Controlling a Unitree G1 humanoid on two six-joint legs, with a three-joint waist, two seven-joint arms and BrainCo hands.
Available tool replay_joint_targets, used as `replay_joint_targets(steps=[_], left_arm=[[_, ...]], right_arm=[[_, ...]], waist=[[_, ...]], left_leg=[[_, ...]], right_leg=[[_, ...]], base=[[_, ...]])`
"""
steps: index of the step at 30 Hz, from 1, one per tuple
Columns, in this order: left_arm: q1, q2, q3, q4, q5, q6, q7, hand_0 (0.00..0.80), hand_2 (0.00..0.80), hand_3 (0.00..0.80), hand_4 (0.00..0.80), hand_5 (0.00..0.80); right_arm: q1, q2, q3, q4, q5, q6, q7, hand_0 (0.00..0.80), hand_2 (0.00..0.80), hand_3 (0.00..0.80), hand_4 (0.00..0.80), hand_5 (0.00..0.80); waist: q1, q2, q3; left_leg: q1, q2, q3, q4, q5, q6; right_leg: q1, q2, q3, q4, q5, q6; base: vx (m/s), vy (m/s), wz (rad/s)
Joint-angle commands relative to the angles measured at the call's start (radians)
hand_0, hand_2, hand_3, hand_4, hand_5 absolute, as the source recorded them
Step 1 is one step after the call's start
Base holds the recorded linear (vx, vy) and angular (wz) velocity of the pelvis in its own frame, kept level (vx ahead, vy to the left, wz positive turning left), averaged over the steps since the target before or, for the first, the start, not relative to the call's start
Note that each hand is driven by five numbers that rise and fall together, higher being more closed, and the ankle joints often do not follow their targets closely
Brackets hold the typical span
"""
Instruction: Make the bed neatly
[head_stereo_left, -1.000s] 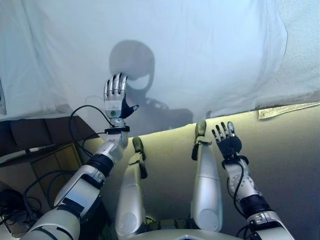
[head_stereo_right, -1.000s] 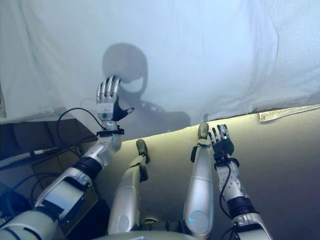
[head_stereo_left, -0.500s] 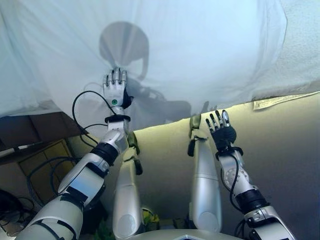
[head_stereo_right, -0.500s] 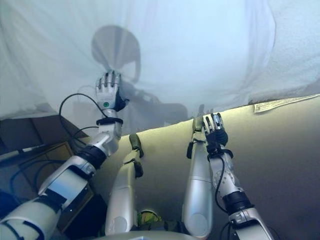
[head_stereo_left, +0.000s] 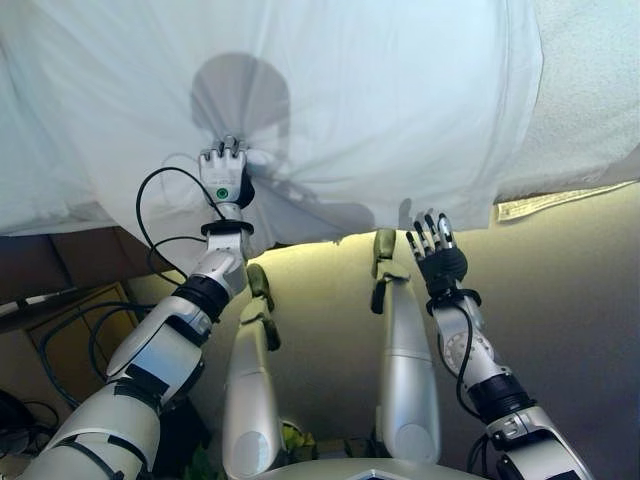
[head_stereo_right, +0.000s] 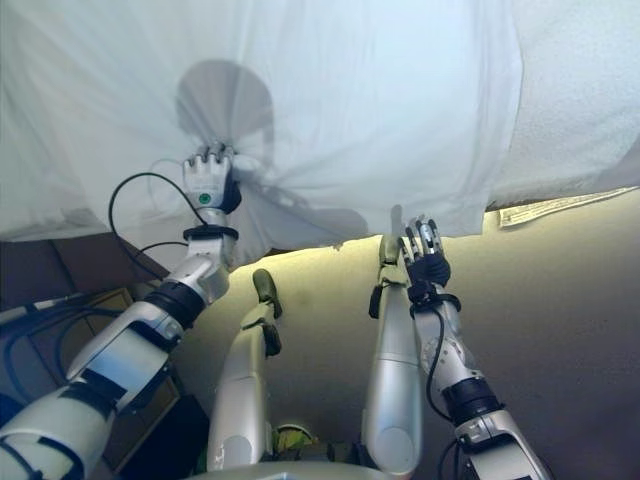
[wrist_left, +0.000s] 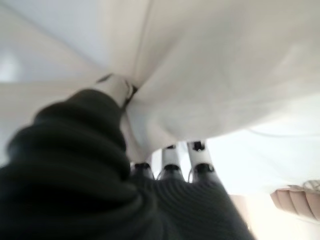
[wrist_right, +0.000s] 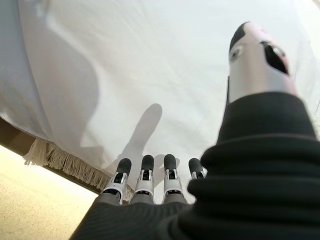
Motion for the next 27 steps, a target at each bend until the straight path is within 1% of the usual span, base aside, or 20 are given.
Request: replay_joint_targets(steps=[1, 2, 4, 9, 11, 17, 21, 24, 27], left_arm=[[0.080, -0.001, 0.020, 0.049, -0.070, -0.068, -0.037, 0.800, 0.800, 0.800, 0.800, 0.800], [0.087, 0.005, 0.028, 0.051, -0.069, -0.092, -0.031, 0.800, 0.800, 0.800, 0.800, 0.800], [0.110, 0.011, 0.041, 0.054, -0.069, -0.114, -0.032, 0.800, 0.800, 0.800, 0.800, 0.800], [0.193, 0.051, 0.083, 0.101, -0.104, -0.179, -0.035, 0.800, 0.800, 0.800, 0.800, 0.800], [0.237, 0.068, 0.099, 0.117, -0.081, -0.201, -0.051, 0.800, 0.800, 0.800, 0.800, 0.800], [0.368, 0.109, 0.111, 0.153, -0.028, -0.236, -0.085, 0.800, 0.800, 0.800, 0.800, 0.800], [0.430, 0.146, 0.125, 0.162, -0.071, -0.270, -0.107, 0.800, 0.800, 0.800, 0.800, 0.800], [0.454, 0.141, 0.122, 0.161, -0.118, -0.295, -0.112, 0.800, 0.800, 0.800, 0.800, 0.800], [0.464, 0.111, 0.113, 0.153, -0.144, -0.318, -0.111, 0.800, 0.800, 0.800, 0.800, 0.800]], right_arm=[[0.051, 0.012, -0.034, -0.077, 0.034, -0.040, 0.020, 0.000, 0.000, 0.000, 0.000, 0.000], [0.060, 0.010, -0.042, -0.071, 0.037, -0.039, 0.033, 0.000, 0.000, 0.000, 0.000, 0.000], [0.078, 0.004, -0.057, -0.058, 0.037, -0.031, 0.053, 0.000, 0.000, 0.000, 0.000, 0.000], [0.134, -0.039, -0.114, -0.020, 0.045, 0.020, 0.113, 0.000, 0.000, 0.000, 0.000, 0.000], [0.157, -0.059, -0.139, -0.004, 0.050, 0.043, 0.136, 0.000, 0.000, 0.000, 0.000, 0.000], [0.206, -0.112, -0.192, 0.044, 0.037, 0.096, 0.184, 0.000, 0.000, 0.000, 0.000, 0.000], [0.229, -0.154, -0.218, 0.094, 0.029, 0.113, 0.233, 0.000, 0.000, 0.000, 0.000, 0.000], [0.241, -0.173, -0.234, 0.115, 0.030, 0.123, 0.239, 0.000, 0.000, 0.000, 0.000, 0.000], [0.242, -0.181, -0.240, 0.126, 0.044, 0.129, 0.236, 0.000, 0.000, 0.000, 0.000, 0.000]], waist=[[0.012, -0.033, 0.055], [0.007, -0.034, 0.055], [0.007, -0.022, 0.055], [0.002, 0.016, 0.055], [0.000, 0.034, 0.053], [-0.005, 0.094, -0.025], [-0.008, 0.137, -0.061], [-0.009, 0.158, -0.071], [-0.006, 0.169, -0.073]], left_leg=[[-0.091, 0.015, -0.047, 0.107, 0.023, 0.046], [-0.086, 0.008, -0.036, 0.099, 0.050, 0.052], [-0.042, 0.005, -0.029, 0.095, 0.044, 0.051], [0.093, 0.001, -0.010, 0.080, 0.029, 0.048], [0.154, -0.004, 0.000, 0.066, 0.026, 0.048], [0.281, -0.023, 0.028, -0.007, 0.033, 0.039], [0.337, -0.033, 0.042, -0.038, 0.034, 0.033], [0.350, -0.039, 0.041, -0.037, 0.031, 0.029], [0.353, -0.045, 0.037, -0.033, 0.028, 0.029]], right_leg=[[0.155, -0.088, -0.093, -0.279, 0.225, 0.133], [0.161, -0.100, -0.102, -0.292, 0.251, 0.122], [0.195, -0.108, -0.105, -0.292, 0.248, 0.121], [0.288, -0.137, -0.104, -0.279, 0.229, 0.120], [0.332, -0.147, -0.106, -0.275, 0.217, 0.118], [0.410, -0.179, -0.109, -0.290, 0.194, 0.119], [0.450, -0.197, -0.106, -0.294, 0.176, 0.118], [0.457, -0.210, -0.096, -0.279, 0.163, 0.118], [0.456, -0.218, -0.090, -0.266, 0.155, 0.122]], base=[[-0.038, 0.009, -0.05], [-0.032, 0.028, -0.04], [0.019, 0.074, -0.01], [0.075, 0.119, -0.03], [0.095, 0.127, -0.06], [0.117, 0.152, -0.04], [0.089, 0.145, 0.05], [0.040, 0.100, 0.10], [-0.007, 0.038, 0.12]])
